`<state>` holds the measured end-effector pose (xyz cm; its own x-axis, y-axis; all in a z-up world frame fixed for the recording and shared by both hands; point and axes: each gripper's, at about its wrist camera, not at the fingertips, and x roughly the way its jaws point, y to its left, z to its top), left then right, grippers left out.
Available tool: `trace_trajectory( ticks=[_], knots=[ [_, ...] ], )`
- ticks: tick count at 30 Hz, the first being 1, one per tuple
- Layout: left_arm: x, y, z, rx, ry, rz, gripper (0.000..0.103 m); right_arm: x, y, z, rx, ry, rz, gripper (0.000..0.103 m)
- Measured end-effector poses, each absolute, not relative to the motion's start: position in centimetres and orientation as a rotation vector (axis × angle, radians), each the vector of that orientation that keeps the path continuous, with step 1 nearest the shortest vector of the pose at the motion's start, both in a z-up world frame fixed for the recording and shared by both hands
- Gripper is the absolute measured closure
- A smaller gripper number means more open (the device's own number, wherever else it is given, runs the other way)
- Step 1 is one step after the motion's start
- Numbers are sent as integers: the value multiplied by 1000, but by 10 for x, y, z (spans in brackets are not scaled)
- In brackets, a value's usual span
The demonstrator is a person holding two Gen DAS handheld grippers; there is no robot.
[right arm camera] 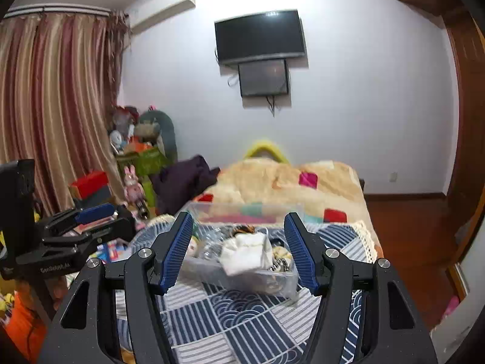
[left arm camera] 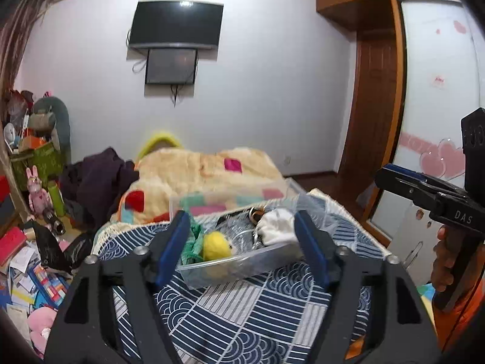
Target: Organize soft objects
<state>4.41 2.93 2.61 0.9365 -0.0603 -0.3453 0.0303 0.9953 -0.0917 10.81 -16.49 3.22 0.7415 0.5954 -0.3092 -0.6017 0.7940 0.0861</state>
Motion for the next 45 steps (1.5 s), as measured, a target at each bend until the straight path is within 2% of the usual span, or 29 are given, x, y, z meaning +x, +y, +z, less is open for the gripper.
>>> trace_trajectory(
  ticks=[2,4,5,11,13,45],
  knots=[
    [34,25,33,-78,329,-46,20,98,-167,37,-14,306,663,35],
    [25,22,37,-72,309,-41,13,93,-168,38,-16,282,656,22],
    [22,20,38,-72,300,-39,9,89,-167,38,-20,270,648,20],
    [3,18,41,-80,268,-29,2,77,-164,34,-31,240,635,9],
    [-1,18,40,-78,261,-24,1,72,-163,32,-36,227,626,1],
    [-11,13,34,-53,238,-4,0,63,-167,17,-10,247,624,0]
  ],
)
